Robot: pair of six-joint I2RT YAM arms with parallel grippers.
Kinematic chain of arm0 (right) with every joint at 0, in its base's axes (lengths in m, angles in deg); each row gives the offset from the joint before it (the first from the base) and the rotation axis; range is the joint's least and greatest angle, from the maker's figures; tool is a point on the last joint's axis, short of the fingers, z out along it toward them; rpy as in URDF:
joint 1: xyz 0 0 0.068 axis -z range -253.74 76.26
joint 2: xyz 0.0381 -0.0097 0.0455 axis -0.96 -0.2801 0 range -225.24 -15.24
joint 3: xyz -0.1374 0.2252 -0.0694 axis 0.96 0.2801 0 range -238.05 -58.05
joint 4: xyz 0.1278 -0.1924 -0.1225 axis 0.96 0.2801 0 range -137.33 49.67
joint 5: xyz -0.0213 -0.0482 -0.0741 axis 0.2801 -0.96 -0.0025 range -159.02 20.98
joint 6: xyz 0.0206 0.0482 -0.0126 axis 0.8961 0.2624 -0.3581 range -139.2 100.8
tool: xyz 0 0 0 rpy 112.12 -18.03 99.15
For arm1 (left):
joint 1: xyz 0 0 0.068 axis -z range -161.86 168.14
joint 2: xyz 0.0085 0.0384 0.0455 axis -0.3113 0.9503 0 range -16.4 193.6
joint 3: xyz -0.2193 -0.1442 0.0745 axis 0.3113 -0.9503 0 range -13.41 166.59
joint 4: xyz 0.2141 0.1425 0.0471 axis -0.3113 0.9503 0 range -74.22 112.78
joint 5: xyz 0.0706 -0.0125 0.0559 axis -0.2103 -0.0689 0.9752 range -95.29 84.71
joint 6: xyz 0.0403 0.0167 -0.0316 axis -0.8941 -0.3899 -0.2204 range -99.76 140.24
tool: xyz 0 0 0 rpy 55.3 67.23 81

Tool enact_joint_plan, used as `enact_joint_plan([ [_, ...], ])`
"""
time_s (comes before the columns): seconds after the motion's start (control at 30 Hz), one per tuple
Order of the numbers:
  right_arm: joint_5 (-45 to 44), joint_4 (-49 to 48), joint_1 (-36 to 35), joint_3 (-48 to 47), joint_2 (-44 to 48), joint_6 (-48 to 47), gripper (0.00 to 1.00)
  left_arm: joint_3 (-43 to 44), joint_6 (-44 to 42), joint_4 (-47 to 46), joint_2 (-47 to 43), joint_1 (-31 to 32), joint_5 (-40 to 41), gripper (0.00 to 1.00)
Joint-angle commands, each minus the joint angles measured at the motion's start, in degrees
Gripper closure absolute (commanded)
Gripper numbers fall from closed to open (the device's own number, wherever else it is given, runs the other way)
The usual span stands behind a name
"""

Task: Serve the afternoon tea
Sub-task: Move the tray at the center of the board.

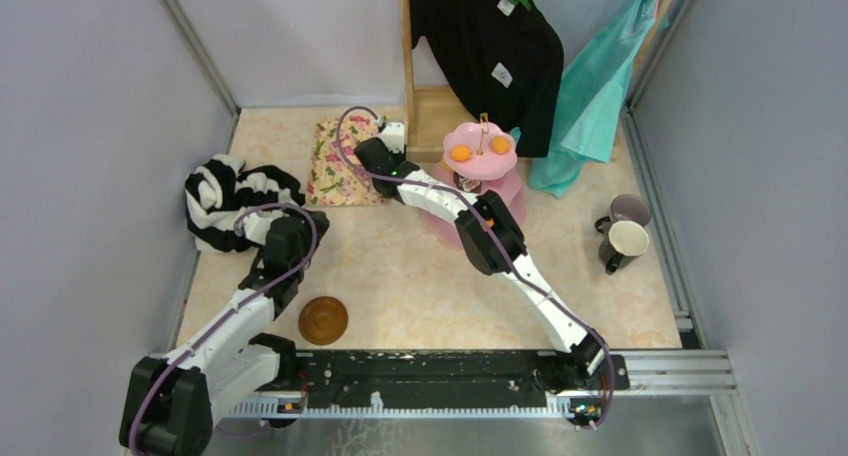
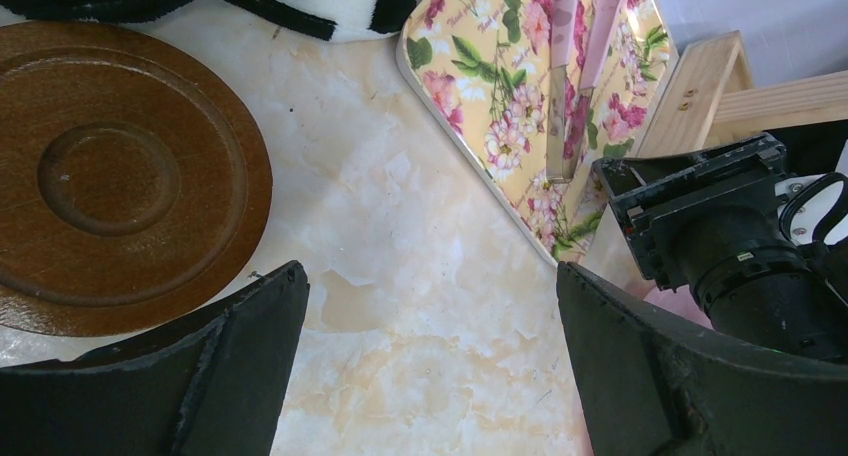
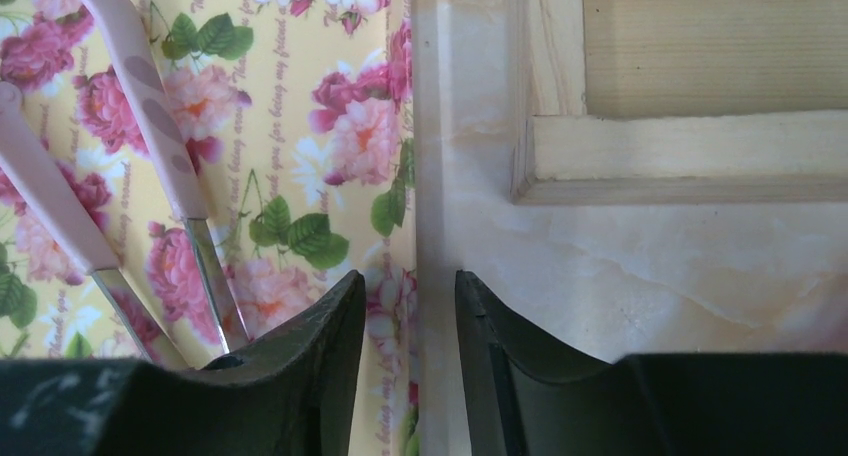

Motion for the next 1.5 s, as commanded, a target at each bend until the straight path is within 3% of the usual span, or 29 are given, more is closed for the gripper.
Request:
enact_joint_plan([
  [0.0,-0.67,-2.80,-0.50,0.74,5.11,-3.75,0.60,1.00,-0.29,0.04,-0.32,0.12,0.23,0.02],
  [0.23,-3.97,-5.09,-2.30,3.42,8.75,-7.52,0.57,2.31,-0.52,0.53,-0.36,0.12,1.74,0.02],
  [0.43,-6.90,-10.80,-4.31,11.68,15.39,-10.56,0.54,4.15,-0.27,2.65,-1.22,0.07,4.19,0.02],
  [0.73,-6.15,-18.01,-6.96,27.35,27.56,-12.16,0.53,4.81,10.23,10.72,-3.87,-3.55,6.92,0.04],
  [0.87,1.29,-22.55,-8.34,34.72,33.10,-15.05,0.59,4.86,18.12,15.27,-4.56,-9.94,3.49,0.08],
  [1.0,10.55,-18.53,-9.97,33.36,32.44,-19.31,0.71,4.66,28.16,21.63,-4.68,-15.46,-1.35,0.12],
  [1.27,25.02,-14.75,-13.70,29.19,29.10,-23.45,1.00,5.25,43.16,32.20,-5.08,-16.54,1.13,0.21],
  [1.47,35.55,-13.07,-15.34,24.23,25.45,-24.99,1.00,5.56,45.64,35.63,-8.89,-16.95,6.29,0.19],
])
